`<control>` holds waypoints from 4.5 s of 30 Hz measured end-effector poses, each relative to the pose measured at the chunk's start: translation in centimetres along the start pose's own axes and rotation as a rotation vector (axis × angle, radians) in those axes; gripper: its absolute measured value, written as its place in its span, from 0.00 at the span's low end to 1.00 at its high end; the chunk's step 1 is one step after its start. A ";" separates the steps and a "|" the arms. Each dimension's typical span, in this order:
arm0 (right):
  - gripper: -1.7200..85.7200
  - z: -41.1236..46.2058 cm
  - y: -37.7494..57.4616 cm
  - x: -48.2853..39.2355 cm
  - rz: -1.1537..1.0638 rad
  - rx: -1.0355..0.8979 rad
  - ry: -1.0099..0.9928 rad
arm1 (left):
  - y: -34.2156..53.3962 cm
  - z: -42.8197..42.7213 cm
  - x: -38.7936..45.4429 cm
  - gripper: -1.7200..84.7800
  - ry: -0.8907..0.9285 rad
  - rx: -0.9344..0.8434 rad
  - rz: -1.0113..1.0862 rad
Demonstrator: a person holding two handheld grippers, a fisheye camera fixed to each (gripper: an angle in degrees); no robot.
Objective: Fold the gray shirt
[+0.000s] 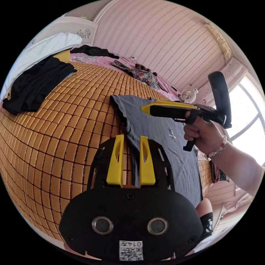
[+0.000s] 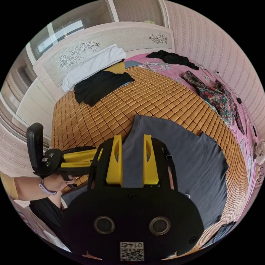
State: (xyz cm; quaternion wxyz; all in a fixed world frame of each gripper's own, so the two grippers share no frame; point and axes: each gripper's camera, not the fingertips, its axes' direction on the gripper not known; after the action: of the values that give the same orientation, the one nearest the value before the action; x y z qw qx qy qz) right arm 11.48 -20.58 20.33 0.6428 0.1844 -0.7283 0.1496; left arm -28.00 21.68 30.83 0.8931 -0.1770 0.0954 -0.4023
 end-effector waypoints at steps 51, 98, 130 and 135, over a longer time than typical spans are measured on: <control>0.07 -30.5 34.7 36.1 0.986 0.341 0.015 | 1.5 33.9 33.9 0.08 0.233 -0.340 0.662; 0.10 -26.9 9.7 30.4 0.472 0.129 0.203 | -3.9 38.4 13.0 0.10 0.177 -0.313 0.391; 0.10 -21.1 6.2 34.7 0.619 0.056 0.116 | -5.6 23.6 12.8 0.11 0.069 -0.202 0.460; 0.09 -19.5 4.5 31.2 0.533 -0.027 0.295 | -12.4 20.0 3.5 0.08 -0.166 -0.071 0.262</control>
State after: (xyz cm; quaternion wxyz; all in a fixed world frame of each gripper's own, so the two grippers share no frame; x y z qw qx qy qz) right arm 23.32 -10.06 53.91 0.6824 -0.0455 -0.6515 0.3284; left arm -27.94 16.24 53.98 0.9359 -0.2274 0.0576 -0.2629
